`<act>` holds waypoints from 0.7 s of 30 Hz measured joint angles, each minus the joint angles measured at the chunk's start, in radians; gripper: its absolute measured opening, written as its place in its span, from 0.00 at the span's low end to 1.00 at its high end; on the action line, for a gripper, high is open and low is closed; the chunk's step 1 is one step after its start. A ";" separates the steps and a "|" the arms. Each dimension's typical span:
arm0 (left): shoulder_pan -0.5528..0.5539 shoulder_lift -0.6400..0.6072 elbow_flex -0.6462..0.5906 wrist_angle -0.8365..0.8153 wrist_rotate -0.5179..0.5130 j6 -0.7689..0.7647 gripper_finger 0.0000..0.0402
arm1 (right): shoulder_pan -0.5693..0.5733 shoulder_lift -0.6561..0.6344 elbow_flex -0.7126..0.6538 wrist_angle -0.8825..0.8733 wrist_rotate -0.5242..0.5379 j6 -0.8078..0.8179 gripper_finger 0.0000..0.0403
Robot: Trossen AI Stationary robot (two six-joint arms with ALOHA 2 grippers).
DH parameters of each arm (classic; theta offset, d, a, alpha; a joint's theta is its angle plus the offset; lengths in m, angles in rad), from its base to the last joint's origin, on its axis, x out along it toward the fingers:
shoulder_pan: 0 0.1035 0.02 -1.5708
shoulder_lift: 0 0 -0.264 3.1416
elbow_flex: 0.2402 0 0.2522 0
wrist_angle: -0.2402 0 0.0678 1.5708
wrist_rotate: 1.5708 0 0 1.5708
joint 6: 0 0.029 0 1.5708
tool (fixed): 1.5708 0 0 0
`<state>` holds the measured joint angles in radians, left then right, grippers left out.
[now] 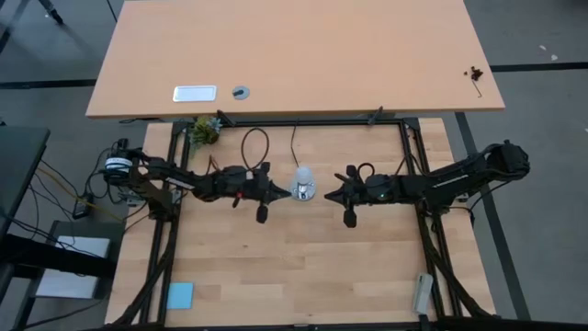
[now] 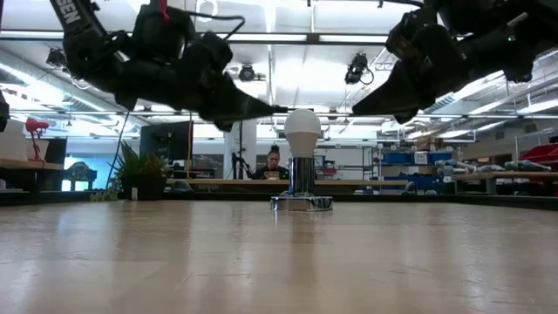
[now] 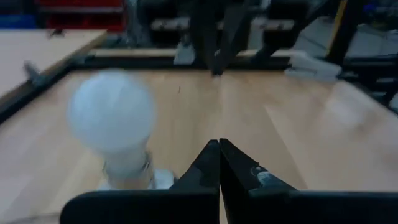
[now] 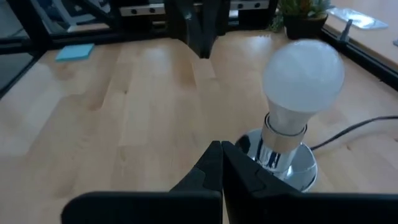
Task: Screw lightbulb
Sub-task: Remove the white lightbulb from the silver lamp
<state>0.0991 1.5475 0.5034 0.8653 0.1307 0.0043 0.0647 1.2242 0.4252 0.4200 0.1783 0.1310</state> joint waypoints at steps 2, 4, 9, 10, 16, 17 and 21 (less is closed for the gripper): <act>0.001 0.000 -0.015 -0.016 -0.020 -0.008 0.01 | 0.000 0.000 0.000 -0.014 0.000 0.001 0.02; 0.001 0.000 -0.022 -0.047 -0.041 -0.010 0.01 | 0.000 0.000 0.000 -0.041 0.000 0.010 0.02; 0.001 0.000 -0.032 -0.101 -0.123 -0.037 0.01 | -0.015 0.000 0.000 -0.154 -0.001 0.086 0.02; 0.001 0.000 -0.032 -0.110 -0.134 -0.043 0.01 | -0.020 0.000 0.000 -0.181 -0.001 0.105 0.02; 0.001 0.029 -0.024 -0.109 -0.164 -0.062 0.01 | -0.049 0.001 0.008 -0.225 0.000 0.153 0.03; 0.001 0.039 -0.017 -0.111 -0.165 -0.062 0.01 | -0.053 0.001 0.019 -0.236 0.000 0.154 0.03; 0.005 0.095 0.019 -0.108 -0.168 -0.051 0.01 | -0.071 0.001 0.101 -0.316 0.000 0.144 0.04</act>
<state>0.1039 1.6426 0.5222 0.7572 -0.0371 -0.0469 -0.0059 1.2251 0.5257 0.1042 0.1780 0.2751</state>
